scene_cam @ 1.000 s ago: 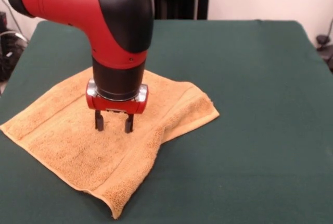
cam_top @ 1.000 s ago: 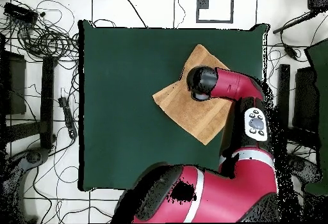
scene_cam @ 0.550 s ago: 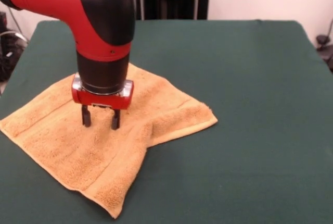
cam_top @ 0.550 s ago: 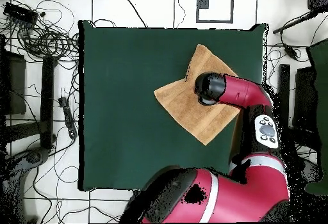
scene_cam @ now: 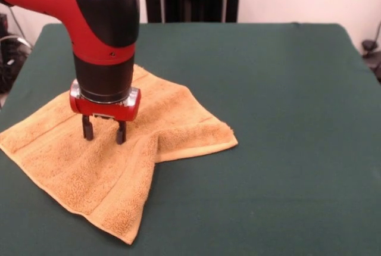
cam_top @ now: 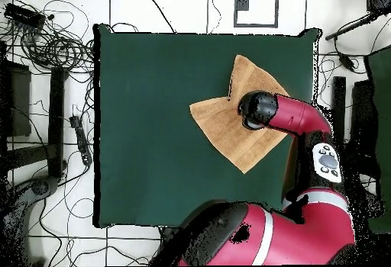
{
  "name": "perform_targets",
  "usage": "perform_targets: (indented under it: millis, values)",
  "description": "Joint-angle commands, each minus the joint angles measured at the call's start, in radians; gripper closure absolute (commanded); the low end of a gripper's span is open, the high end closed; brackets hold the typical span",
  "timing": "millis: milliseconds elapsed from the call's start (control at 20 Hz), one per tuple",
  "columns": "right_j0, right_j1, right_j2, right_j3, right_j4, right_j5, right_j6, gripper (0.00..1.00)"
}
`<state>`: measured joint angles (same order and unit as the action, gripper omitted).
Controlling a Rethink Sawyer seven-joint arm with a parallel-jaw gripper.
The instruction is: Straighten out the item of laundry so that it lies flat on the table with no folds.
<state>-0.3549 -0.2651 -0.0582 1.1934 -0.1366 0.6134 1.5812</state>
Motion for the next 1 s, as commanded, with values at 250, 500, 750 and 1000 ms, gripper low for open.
perform_targets:
  millis: [250, 500, 750, 1000]
  values:
    - [-0.011, 0.129, -0.023, 0.166, -0.099, -0.066, 0.088, 0.00]
    - [-0.008, 0.126, -0.017, 0.163, -0.099, -0.060, 0.078, 0.00]
    - [0.012, 0.123, -0.013, 0.171, -0.088, -0.063, 0.099, 0.00]
    - [0.040, 0.133, -0.017, 0.162, -0.070, -0.069, 0.139, 0.00]
